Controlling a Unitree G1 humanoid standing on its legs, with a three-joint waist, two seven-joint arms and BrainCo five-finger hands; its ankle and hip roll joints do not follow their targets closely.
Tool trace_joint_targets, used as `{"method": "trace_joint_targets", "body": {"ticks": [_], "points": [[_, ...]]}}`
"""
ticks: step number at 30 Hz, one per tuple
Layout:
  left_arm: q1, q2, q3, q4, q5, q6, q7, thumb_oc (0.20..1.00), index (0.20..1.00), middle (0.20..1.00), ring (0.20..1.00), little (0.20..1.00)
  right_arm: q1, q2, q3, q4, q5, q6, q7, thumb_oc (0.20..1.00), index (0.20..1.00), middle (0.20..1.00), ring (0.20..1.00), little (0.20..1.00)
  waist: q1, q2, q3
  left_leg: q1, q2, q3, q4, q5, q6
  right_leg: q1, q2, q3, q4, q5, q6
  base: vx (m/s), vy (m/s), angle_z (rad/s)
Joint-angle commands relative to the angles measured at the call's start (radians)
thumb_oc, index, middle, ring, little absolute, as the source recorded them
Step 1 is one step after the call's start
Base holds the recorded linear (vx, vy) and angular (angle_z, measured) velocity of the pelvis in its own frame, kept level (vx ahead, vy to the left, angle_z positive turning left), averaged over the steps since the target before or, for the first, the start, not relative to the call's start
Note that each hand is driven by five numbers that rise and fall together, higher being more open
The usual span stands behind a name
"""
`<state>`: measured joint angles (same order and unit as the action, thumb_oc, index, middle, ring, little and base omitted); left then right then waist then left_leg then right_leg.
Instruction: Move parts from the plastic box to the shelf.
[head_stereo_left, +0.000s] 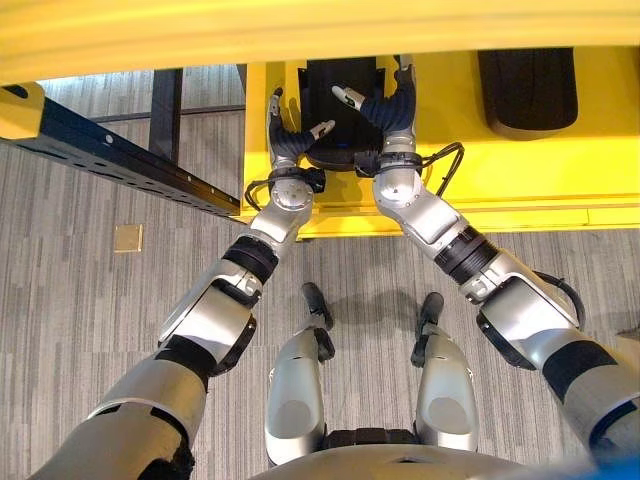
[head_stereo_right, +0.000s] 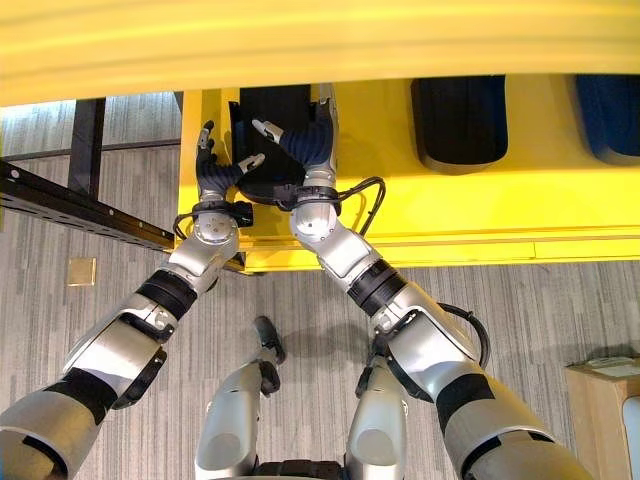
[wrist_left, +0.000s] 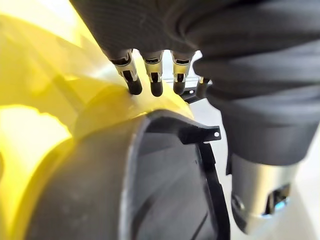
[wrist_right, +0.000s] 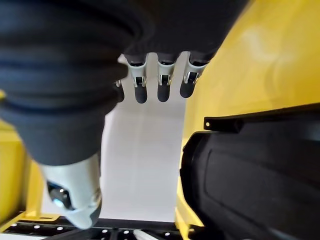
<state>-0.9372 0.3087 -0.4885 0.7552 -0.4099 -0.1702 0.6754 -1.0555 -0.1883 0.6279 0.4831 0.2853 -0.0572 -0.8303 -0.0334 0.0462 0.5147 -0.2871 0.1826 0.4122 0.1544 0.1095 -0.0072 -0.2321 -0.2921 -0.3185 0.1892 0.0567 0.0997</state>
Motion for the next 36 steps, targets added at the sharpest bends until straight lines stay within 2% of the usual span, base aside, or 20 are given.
{"method": "trace_joint_targets", "body": {"ticks": [1, 7, 11, 12, 16, 18, 22, 24, 25, 26, 27, 29, 31, 33, 36], "points": [[-0.06, 0.029, 0.031, -0.075, 0.066, -0.103, 0.01, 1.0, 1.0, 1.0, 1.0, 1.0, -0.048, 0.008, -0.048, -0.062, -0.073, -0.033, -0.01, 1.0, 1.0, 1.0, 1.0, 1.0, 0.043, 0.014, 0.005, 0.121, -0.078, -0.048, -0.049, -0.065, -0.031, 0.001, 0.042, -0.008, 0.123, -0.1, 0.014, 0.0, 0.0, 0.0], [0.041, 0.061, 0.063, -0.172, 0.091, -0.167, -0.004, 1.0, 1.0, 1.0, 1.0, 1.0, 0.022, -0.015, -0.065, -0.142, -0.083, -0.01, -0.013, 1.0, 1.0, 1.0, 1.0, 1.0, 0.053, 0.01, -0.013, 0.15, -0.084, -0.059, -0.067, -0.068, -0.032, 0.035, 0.04, -0.02, 0.105, -0.105, 0.016, 0.0, -0.049, 0.01], [0.151, 0.072, 0.098, -0.289, 0.137, -0.204, 0.024, 1.0, 1.0, 1.0, 1.0, 1.0, 0.102, -0.022, -0.075, -0.206, -0.117, 0.028, -0.018, 1.0, 1.0, 1.0, 1.0, 1.0, 0.061, 0.006, -0.039, 0.177, -0.078, -0.07, -0.089, -0.064, -0.037, 0.078, 0.049, -0.029, 0.069, -0.11, 0.015, 0.02, -0.081, 0.07], [0.209, 0.078, 0.119, -0.356, 0.166, -0.206, 0.022, 1.0, 1.0, 1.0, 1.0, 1.0, 0.147, -0.028, -0.079, -0.23, -0.124, 0.036, -0.031, 1.0, 1.0, 1.0, 1.0, 1.0, 0.064, 0.003, -0.053, 0.196, -0.071, -0.075, -0.104, -0.06, -0.042, 0.109, 0.054, -0.036, 0.044, -0.112, 0.012, 0.04, -0.107, 0.0], [0.272, 0.081, 0.137, -0.411, 0.162, -0.2, -0.001, 1.0, 1.0, 1.0, 1.0, 1.0, 0.205, -0.033, -0.087, -0.26, -0.123, 0.062, -0.016, 1.0, 1.0, 1.0, 1.0, 1.0, 0.064, -0.002, -0.077, 0.214, -0.062, -0.079, -0.119, -0.053, -0.05, 0.136, 0.061, -0.042, 0.022, -0.113, 0.01, 0.0, -0.067, 0.03], [0.339, 0.073, 0.15, -0.469, 0.149, -0.186, -0.043, 1.0, 1.0, 1.0, 1.0, 1.0, 0.274, -0.037, -0.09, -0.277, -0.111, 0.076, 0.001, 1.0, 1.0, 1.0, 1.0, 1.0, 0.061, -0.004, -0.099, 0.221, -0.044, -0.072, -0.132, -0.029, -0.048, 0.154, 0.075, -0.055, -0.005, -0.095, -0.006, -0.05, -0.097, -0.01], [0.459, 0.056, 0.163, -0.554, 0.179, -0.178, -0.075, 1.0, 1.0, 1.0, 1.0, 1.0, 0.408, -0.068, -0.1, -0.32, -0.123, 0.048, 0.043, 1.0, 1.0, 1.0, 1.0, 1.0, 0.055, -0.013, -0.126, 0.239, -0.028, -0.071, -0.145, -0.017, -0.056, 0.183, 0.082, -0.059, -0.027, -0.092, -0.006, 0.01, -0.067, -0.02], [0.608, 0.06, 0.184, -0.649, 0.177, -0.145, -0.137, 1.0, 1.0, 1.0, 1.0, 1.0, 0.596, -0.123, -0.123, -0.391, -0.165, 0.001, 0.117, 1.0, 1.0, 1.0, 1.0, 1.0, 0.047, -0.021, -0.16, 0.261, -0.015, -0.061, -0.157, -0.012, -0.062, 0.212, 0.088, -0.067, -0.042, -0.091, -0.004, 0.0, -0.093, -0.07], [0.617, 0.061, 0.185, -0.652, 0.177, -0.144, -0.14, 1.0, 1.0, 1.0, 1.0, 1.0, 0.607, -0.126, -0.125, -0.396, -0.167, 0.001, 0.122, 1.0, 1.0, 1.0, 1.0, 1.0, 0.047, -0.021, -0.163, 0.263, -0.014, -0.061, -0.158, -0.011, -0.062, 0.214, 0.089, -0.068, -0.043, -0.091, -0.003, -0.02, -0.112, -0.1], [0.709, 0.064, 0.207, -0.684, 0.139, -0.158, -0.177, 1.0, 1.0, 1.0, 1.0, 1.0, 0.699, -0.162, -0.15, -0.43, -0.178, -0.025, 0.158, 1.0, 1.0, 1.0, 1.0, 1.0, 0.044, -0.024, -0.178, 0.275, -0.005, -0.053, -0.168, -0.006, -0.066, 0.234, 0.09, -0.071, -0.054, -0.089, -0.003, 0.05, -0.06, -0.1], [0.738, 0.065, 0.216, -0.696, 0.121, -0.153, -0.192, 1.0, 1.0, 1.0, 1.0, 1.0, 0.728, -0.172, -0.158, -0.443, -0.174, -0.028, 0.166, 1.0, 1.0, 1.0, 1.0, 1.0, 0.042, -0.027, -0.187, 0.289, -0.009, -0.063, -0.172, -0.019, -0.077, 0.247, 0.088, -0.062, -0.056, -0.103, 0.009, -0.01, -0.07, -0.09], [0.832, 0.066, 0.241, -0.724, 0.092, -0.159, -0.24, 1.0, 1.0, 1.0, 1.0, 1.0, 0.83, -0.201, -0.196, -0.479, -0.173, -0.059, 0.202, 1.0, 1.0, 1.0, 1.0, 1.0, 0.038, -0.027, -0.203, 0.297, 0.0, -0.047, -0.181, 0.001, -0.071, 0.258, 0.087, -0.069, -0.08, -0.073, 0.007, 0.01, -0.052, -0.08], [0.882, 0.067, 0.252, -0.736, 0.087, -0.165, -0.261, 1.0, 1.0, 1.0, 1.0, 1.0, 0.881, -0.214, -0.222, -0.493, -0.174, -0.08, 0.226, 1.0, 1.0, 1.0, 1.0, 1.0, 0.033, -0.029, -0.217, 0.315, 0.0, -0.056, -0.19, -0.01, -0.083, 0.275, 0.085, -0.059, -0.085, -0.083, 0.018, 0.04, -0.047, 0.0], [0.99, 0.08, 0.293, -0.758, 0.019, -0.163, -0.339, 1.0, 1.0, 1.0, 1.0, 1.0, 0.978, -0.24, -0.296, -0.524, -0.151, -0.098, 0.306, 1.0, 1.0, 1.0, 1.0, 1.0, 0.027, -0.029, -0.243, 0.323, 0.006, -0.042, -0.195, 0.003, -0.077, 0.287, 0.088, -0.065, -0.099, -0.063, 0.015, -0.06, -0.065, 0.03], [1.045, 0.088, 0.317, -0.776, -0.007, -0.167, -0.377, 1.0, 1.0, 1.0, 1.0, 1.0, 1.03, -0.257, -0.322, -0.539, -0.154, -0.105, 0.353, 1.0, 1.0, 1.0, 1.0, 1.0, 0.025, -0.032, -0.25, 0.333, 0.005, -0.04, -0.189, -0.008, -0.073, 0.295, 0.088, -0.063, -0.099, -0.066, 0.016, -0.04, -0.046, 0.0]]}}
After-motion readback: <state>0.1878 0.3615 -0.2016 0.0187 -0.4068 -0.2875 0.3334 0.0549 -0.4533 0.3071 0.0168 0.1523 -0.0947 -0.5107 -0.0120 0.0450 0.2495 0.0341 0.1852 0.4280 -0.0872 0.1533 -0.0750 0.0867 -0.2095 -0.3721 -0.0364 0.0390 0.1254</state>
